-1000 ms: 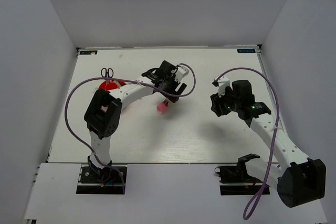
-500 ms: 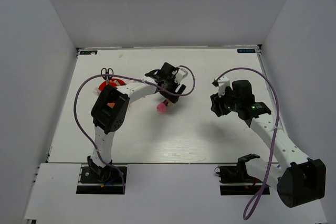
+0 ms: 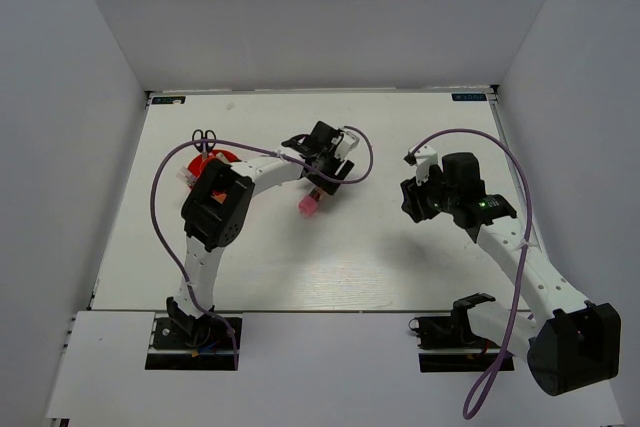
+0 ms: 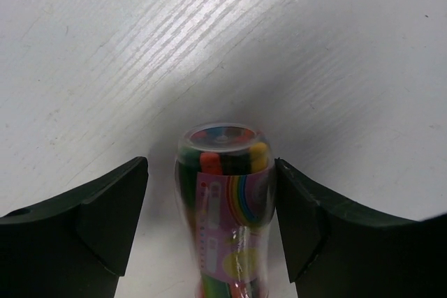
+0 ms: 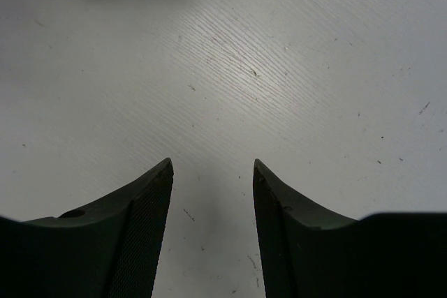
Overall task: Sort the stationery into containers
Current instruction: Pick up the stationery from the center of the board.
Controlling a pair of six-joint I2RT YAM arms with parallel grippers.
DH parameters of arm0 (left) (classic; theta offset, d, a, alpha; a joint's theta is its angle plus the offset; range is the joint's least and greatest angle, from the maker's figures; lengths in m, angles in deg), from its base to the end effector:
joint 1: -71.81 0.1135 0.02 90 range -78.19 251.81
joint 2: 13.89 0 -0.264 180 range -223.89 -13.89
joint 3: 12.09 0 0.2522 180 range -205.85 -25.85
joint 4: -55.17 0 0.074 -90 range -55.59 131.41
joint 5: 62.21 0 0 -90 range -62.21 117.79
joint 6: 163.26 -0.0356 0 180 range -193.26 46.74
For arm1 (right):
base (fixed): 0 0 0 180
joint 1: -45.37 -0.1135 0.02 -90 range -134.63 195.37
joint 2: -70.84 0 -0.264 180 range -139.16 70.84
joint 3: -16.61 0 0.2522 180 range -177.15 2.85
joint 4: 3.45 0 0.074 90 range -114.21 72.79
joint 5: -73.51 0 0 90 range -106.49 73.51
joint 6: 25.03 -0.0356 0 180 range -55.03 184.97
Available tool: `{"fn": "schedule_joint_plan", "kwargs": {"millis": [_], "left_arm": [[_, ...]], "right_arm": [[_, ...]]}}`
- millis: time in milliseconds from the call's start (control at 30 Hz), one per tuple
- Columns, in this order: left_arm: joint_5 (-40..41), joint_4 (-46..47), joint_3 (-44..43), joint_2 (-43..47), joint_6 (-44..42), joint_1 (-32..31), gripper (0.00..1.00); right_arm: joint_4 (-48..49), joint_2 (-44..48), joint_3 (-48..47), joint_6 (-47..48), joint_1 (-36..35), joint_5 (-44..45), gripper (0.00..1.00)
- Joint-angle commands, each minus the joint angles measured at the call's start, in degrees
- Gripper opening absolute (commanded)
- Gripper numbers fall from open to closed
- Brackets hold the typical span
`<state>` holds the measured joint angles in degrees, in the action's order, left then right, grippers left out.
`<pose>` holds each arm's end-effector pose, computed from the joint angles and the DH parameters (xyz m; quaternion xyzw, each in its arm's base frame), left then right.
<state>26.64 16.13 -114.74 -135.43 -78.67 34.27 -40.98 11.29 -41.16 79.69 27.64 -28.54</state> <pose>0.3603 -0.2777 0.1640 0.3544 0.8933 -0.0857 0.2628 0.2096 0.0748 0.2643 -0.2943 0.8504 0.1060 0.4231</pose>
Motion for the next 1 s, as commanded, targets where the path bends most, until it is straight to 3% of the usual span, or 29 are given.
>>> {"fn": "schedule_joint_plan", "kwargs": {"millis": [0, 200, 367, 467, 500, 700, 733, 967], "left_arm": [[4.12, 1.54, -0.07, 0.86, -1.44, -0.87, 0.81], [6.94, 2.34, 2.31, 0.95, -2.24, -1.75, 0.69], [8.09, 1.73, 2.92, 0.69, -2.50, -2.01, 0.65], [8.53, 1.37, 2.75, 0.42, -2.41, -2.01, 0.53], [8.62, 1.28, 2.66, 0.42, -2.41, -2.01, 0.42], [9.23, -0.12, 2.40, 1.30, -2.24, -2.01, 0.13], [9.06, -0.38, 2.57, 1.56, -2.06, -2.01, 0.03], [8.80, -0.48, 3.62, 10.42, 0.48, -1.40, 0.00]], "right_arm": [[1.10, 1.01, 0.15, -0.40, 0.07, -0.43, 0.53], [1.01, 1.28, 0.06, -0.66, 0.07, -0.69, 0.53], [0.92, 1.37, 0.06, -0.75, 0.07, -0.78, 0.53], [1.01, 1.28, 0.15, -0.75, 0.16, -0.78, 0.53], [1.01, 1.28, 0.15, -0.75, 0.25, -0.78, 0.53], [1.01, 1.37, 0.15, -0.83, 0.33, -0.69, 0.53], [1.09, 1.28, 0.15, -0.83, 0.07, -0.78, 0.53], [0.92, 1.45, 0.33, -0.92, 0.07, -0.95, 0.53]]}}
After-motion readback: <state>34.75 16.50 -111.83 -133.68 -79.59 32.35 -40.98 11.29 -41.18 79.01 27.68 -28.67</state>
